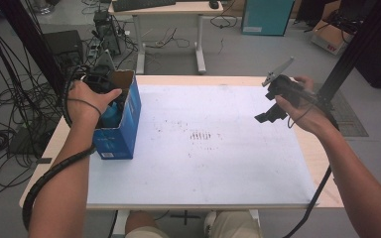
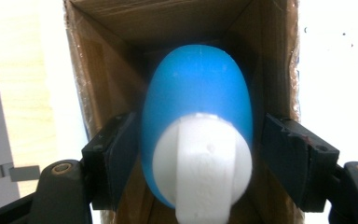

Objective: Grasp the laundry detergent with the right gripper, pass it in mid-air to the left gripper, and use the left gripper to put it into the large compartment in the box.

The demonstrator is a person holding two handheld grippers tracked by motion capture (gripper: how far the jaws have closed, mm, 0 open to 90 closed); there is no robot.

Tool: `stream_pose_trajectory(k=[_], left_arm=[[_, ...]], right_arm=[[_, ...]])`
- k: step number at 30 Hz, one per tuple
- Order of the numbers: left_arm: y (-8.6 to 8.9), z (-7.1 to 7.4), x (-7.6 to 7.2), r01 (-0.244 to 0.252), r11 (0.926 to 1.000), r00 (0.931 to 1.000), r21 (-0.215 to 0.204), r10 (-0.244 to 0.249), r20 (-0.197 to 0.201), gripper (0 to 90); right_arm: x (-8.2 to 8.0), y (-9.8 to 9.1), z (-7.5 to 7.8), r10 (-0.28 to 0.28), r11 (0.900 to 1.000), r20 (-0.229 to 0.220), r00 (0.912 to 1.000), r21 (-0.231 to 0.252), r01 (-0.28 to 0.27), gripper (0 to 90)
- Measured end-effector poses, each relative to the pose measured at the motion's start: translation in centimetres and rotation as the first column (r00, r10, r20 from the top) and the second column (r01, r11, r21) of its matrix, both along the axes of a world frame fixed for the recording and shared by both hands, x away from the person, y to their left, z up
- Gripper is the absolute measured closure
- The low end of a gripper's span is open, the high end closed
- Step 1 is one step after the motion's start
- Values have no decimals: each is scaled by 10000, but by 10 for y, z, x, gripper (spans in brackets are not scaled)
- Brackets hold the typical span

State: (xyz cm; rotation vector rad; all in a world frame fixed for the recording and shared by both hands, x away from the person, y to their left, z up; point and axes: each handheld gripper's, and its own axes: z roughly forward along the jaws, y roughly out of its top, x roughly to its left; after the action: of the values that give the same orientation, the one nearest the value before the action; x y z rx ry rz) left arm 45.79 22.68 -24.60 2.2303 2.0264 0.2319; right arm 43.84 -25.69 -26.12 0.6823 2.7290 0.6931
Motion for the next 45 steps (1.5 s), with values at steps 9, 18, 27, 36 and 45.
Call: stream_pose_trajectory(k=[9, 18, 27, 36, 45], left_arm=[[-2, 11, -11, 161, 9998, 9998, 122, -163, 146, 279], [-4, 41, -27, 396, 9985, 9961, 366, -423, 780, 242], [-22, 68, -41, 1005, 9949, 9853, 107, -1010, 1376, 173], [-56, 73, -39, 1905, 9811, 9661, -336, -1813, 1840, 105], [-89, 68, -23, 2773, 9584, 9459, -674, -2601, 1940, 76]], right_arm=[[0, 1, -1, 31, 10000, 3, 10000, 53, -31, 45], [0, -1, -2, -59, 10000, -87, 9999, 41, 60, 45], [-2, -2, -4, -247, 9997, -188, 9995, 6, 247, 45], [0, -2, -6, -373, 9992, -304, 9988, -169, 368, 45], [8, -9, -6, -547, 9984, -383, 9978, -184, 540, 44]])
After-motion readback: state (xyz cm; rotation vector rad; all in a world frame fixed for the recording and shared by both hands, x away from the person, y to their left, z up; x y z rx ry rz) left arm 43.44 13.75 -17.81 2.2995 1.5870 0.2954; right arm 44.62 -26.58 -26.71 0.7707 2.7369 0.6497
